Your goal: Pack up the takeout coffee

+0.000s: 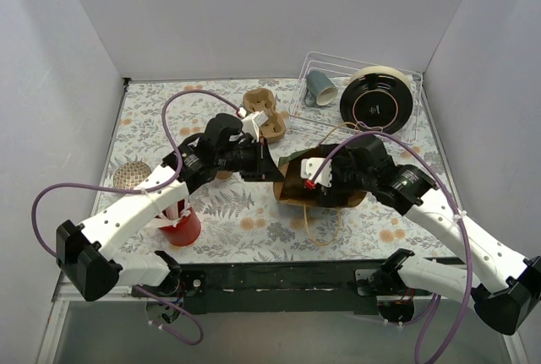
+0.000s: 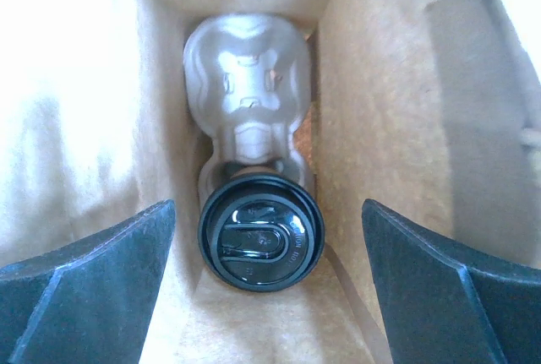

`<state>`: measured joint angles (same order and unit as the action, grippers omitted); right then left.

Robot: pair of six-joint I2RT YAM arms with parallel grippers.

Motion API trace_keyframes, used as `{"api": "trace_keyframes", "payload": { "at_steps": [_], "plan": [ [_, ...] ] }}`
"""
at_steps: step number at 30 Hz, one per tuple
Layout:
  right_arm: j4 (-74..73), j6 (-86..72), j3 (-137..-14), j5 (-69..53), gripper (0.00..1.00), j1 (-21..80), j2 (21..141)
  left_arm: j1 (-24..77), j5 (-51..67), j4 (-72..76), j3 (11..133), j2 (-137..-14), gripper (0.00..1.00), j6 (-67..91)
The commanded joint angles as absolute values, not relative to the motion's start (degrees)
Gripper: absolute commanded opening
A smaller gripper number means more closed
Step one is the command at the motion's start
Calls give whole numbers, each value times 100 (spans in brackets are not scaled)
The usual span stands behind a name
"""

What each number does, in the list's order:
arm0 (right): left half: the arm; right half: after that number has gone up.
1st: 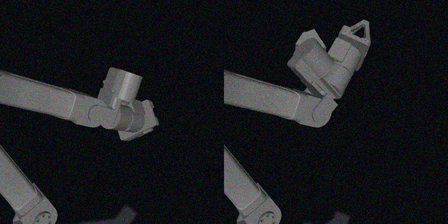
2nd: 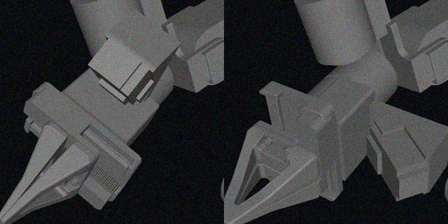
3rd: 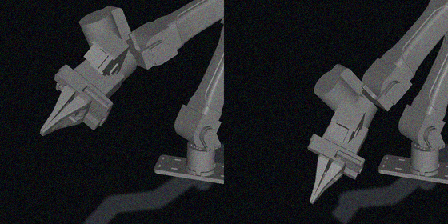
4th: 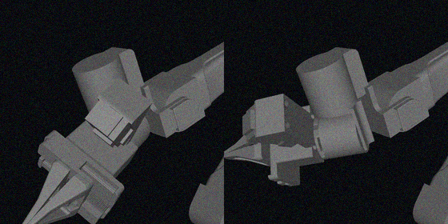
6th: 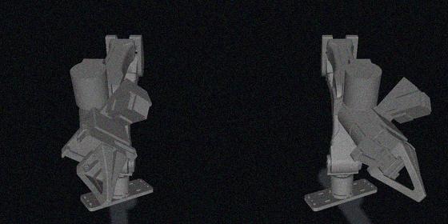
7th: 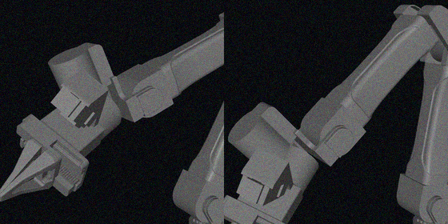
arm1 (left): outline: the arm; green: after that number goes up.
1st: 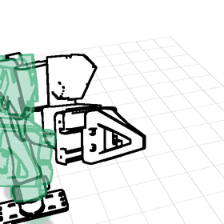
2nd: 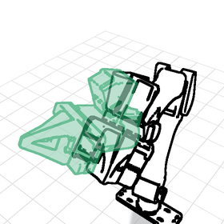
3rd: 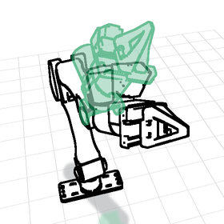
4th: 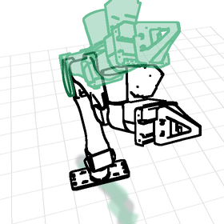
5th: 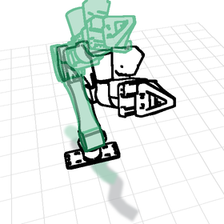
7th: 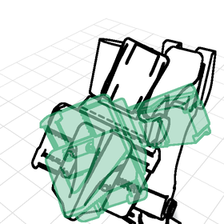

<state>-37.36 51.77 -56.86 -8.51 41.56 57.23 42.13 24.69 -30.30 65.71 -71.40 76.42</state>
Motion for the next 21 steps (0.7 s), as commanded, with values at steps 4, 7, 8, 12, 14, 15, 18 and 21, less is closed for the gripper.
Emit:
{"api": "trace_keyframes", "payload": {
  "at_steps": [4, 7, 8, 12, 14, 15, 18, 21],
  "plan": [
    [-3191, 4255, -6265, -1072, 98, 4113, 5326, 4228, 2391, -3796, 7514, -7619, 0, 8164],
    [-2954, 3632, -6555, -950, 99, 4122, 5291, 4228, 2364, -4077, 7918, -7927, 0, 8401],
    [-2770, 3456, -6609, -914, 99, 4113, 5274, 4228, 2364, -4235, 8015, -7997, 0, 8446],
    [-2602, 2577, -6925, -809, 98, 4113, 5343, 4228, 2312, -4403, 8340, -8217, 0, 8560],
    [-2610, 2163, -7074, -712, 99, 4113, 5440, 4228, 2242, -4482, 8376, -8314, 0, 8578],
    [-2636, 2040, -7127, -590, 98, 4113, 5467, 4228, 2241, -4474, 8385, -8332, 0, 8578],
    [-2611, 1390, -7338, -38, 99, 4113, 5537, 4228, 2224, -4377, 8280, -8341, 0, 8648],
    [-2593, 880, -7540, 481, 99, 4113, 5493, 4228, 2075, -4351, 8209, -8332, 13, 8684]
  ]
}}
